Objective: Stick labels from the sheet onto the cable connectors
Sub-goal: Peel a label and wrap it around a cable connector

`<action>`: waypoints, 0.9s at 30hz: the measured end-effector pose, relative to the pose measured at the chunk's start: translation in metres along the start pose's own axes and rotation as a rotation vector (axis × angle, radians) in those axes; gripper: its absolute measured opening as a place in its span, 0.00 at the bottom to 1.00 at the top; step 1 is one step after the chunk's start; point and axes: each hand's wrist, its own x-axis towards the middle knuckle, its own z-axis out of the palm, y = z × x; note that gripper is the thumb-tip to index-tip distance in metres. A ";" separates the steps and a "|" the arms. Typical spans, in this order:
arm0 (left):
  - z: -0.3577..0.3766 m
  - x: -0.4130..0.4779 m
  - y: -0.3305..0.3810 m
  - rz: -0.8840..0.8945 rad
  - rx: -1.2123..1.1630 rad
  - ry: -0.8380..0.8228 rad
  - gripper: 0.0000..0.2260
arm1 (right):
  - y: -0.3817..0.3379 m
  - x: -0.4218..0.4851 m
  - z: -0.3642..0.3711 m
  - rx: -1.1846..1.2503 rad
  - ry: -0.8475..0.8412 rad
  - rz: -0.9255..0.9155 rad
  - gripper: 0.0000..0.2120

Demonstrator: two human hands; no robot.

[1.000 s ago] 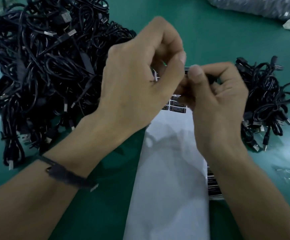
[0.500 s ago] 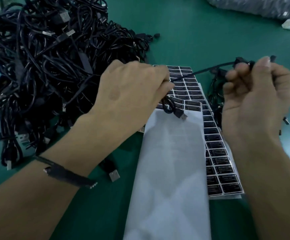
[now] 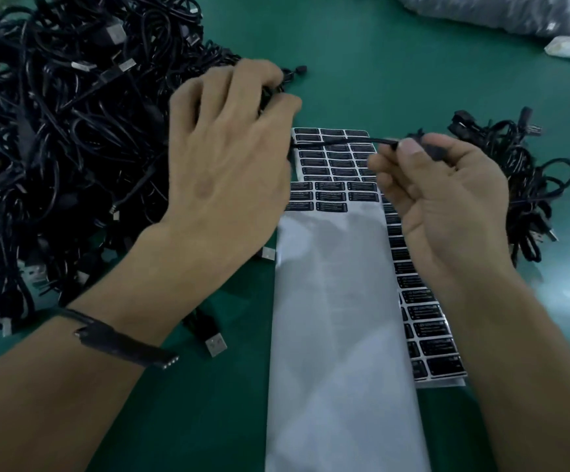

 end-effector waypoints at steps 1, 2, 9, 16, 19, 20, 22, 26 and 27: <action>0.000 0.000 0.002 0.043 -0.031 -0.019 0.21 | 0.001 -0.001 0.001 -0.036 -0.047 -0.008 0.11; 0.000 0.000 0.004 0.086 -0.067 -0.037 0.20 | 0.001 -0.003 0.002 -0.074 -0.096 -0.021 0.08; -0.005 -0.001 0.014 0.171 -0.100 -0.140 0.23 | 0.000 0.000 -0.007 -0.383 -0.159 -0.223 0.07; -0.006 -0.004 0.019 0.194 0.075 -0.247 0.23 | 0.001 0.002 -0.012 -0.443 -0.214 -0.231 0.09; 0.000 -0.005 0.018 0.200 0.066 -0.240 0.21 | 0.003 0.003 -0.012 -0.382 -0.225 -0.173 0.08; 0.002 -0.005 0.016 0.198 0.045 -0.237 0.19 | 0.002 0.004 -0.012 -0.343 -0.218 -0.155 0.08; 0.003 -0.004 0.014 0.190 -0.021 -0.243 0.16 | 0.001 0.005 -0.012 -0.298 -0.200 -0.140 0.06; 0.005 -0.003 0.015 0.106 -0.211 -0.242 0.21 | 0.003 0.005 -0.011 -0.339 -0.249 -0.164 0.11; 0.005 -0.003 0.015 0.084 -0.255 -0.232 0.23 | 0.004 0.004 -0.010 -0.359 -0.276 -0.170 0.13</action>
